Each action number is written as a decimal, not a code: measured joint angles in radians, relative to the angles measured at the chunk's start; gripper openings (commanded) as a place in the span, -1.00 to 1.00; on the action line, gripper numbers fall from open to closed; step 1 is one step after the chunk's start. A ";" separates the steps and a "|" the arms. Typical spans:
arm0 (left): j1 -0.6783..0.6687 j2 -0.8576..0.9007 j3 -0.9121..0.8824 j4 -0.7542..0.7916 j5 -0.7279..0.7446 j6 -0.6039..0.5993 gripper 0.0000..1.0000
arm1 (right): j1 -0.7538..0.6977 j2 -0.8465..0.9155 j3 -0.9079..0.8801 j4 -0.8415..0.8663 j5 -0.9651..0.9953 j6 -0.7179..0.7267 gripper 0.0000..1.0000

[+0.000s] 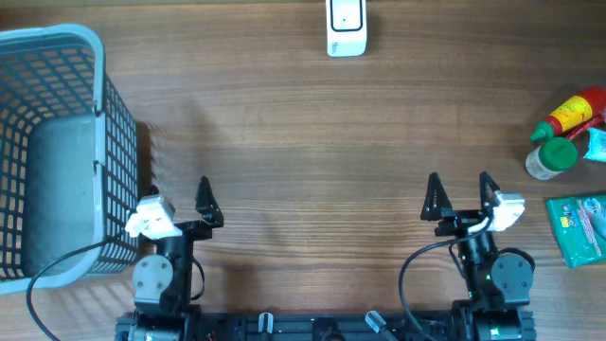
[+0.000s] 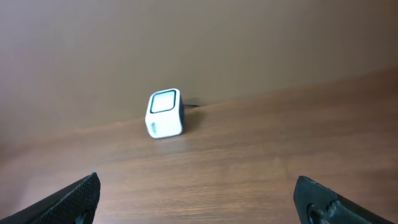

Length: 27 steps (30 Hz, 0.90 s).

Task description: Scan the item barcode

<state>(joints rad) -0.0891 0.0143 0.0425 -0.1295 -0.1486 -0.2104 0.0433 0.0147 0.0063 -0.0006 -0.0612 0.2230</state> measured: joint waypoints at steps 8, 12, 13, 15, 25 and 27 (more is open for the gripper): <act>0.000 0.000 0.000 0.000 0.000 0.000 1.00 | 0.000 0.000 0.000 0.000 0.000 -0.230 0.99; 0.000 0.000 0.000 0.000 0.000 0.000 1.00 | 0.000 0.000 0.000 0.000 0.000 -0.255 0.99; 0.000 0.000 0.000 0.000 0.000 0.000 1.00 | 0.000 0.000 0.000 0.000 0.000 -0.255 1.00; 0.000 0.000 0.000 0.000 0.000 0.000 1.00 | 0.000 0.000 0.000 0.000 0.000 -0.255 0.99; 0.000 0.000 0.000 0.000 0.000 0.000 1.00 | 0.000 0.000 0.000 0.000 0.000 -0.255 0.99; 0.000 0.000 0.000 0.000 0.000 0.000 1.00 | 0.000 0.000 0.000 0.000 0.000 -0.256 0.99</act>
<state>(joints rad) -0.0891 0.0143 0.0425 -0.1295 -0.1486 -0.2104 0.0433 0.0147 0.0063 -0.0006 -0.0616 -0.0326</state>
